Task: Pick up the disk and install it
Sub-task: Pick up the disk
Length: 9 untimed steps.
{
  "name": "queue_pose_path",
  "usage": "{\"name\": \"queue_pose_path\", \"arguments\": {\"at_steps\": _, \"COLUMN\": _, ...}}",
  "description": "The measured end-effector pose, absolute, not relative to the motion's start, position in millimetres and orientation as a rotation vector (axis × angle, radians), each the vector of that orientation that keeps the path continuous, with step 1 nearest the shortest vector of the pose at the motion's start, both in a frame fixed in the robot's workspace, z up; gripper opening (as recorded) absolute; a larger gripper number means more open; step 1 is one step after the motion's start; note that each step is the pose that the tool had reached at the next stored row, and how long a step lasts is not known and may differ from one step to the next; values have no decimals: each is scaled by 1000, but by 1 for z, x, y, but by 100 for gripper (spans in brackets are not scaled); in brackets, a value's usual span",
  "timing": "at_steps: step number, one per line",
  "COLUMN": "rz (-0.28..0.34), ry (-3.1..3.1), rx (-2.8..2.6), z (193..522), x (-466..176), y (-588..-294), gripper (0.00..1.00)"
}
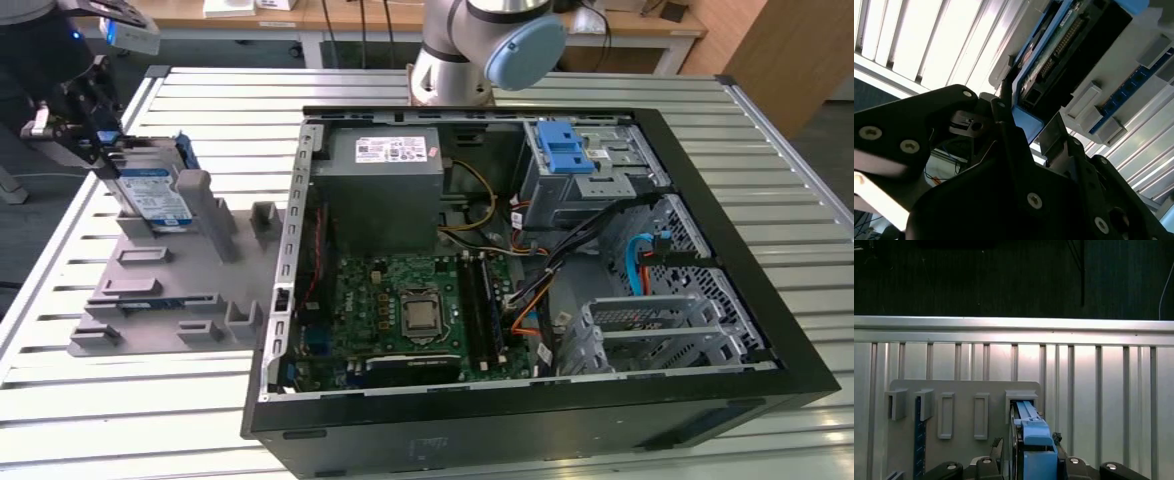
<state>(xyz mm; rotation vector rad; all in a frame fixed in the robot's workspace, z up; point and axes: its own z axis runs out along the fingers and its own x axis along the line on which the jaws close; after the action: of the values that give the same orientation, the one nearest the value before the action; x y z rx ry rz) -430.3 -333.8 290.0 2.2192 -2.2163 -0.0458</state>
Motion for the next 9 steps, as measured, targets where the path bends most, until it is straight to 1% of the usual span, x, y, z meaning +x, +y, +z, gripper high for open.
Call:
{"name": "queue_pose_path", "arguments": {"at_steps": 7, "rz": -46, "ry": -2216, "rx": 2219, "z": 289, "x": -430, "y": -334, "gripper": 47}}
{"name": "queue_pose_path", "arguments": {"at_steps": 8, "rz": -46, "ry": -2216, "rx": 2219, "z": 289, "x": -430, "y": -334, "gripper": 40}}
{"name": "queue_pose_path", "arguments": {"at_steps": 9, "rz": -45, "ry": -2217, "rx": 2219, "z": 289, "x": -430, "y": -334, "gripper": 40}}
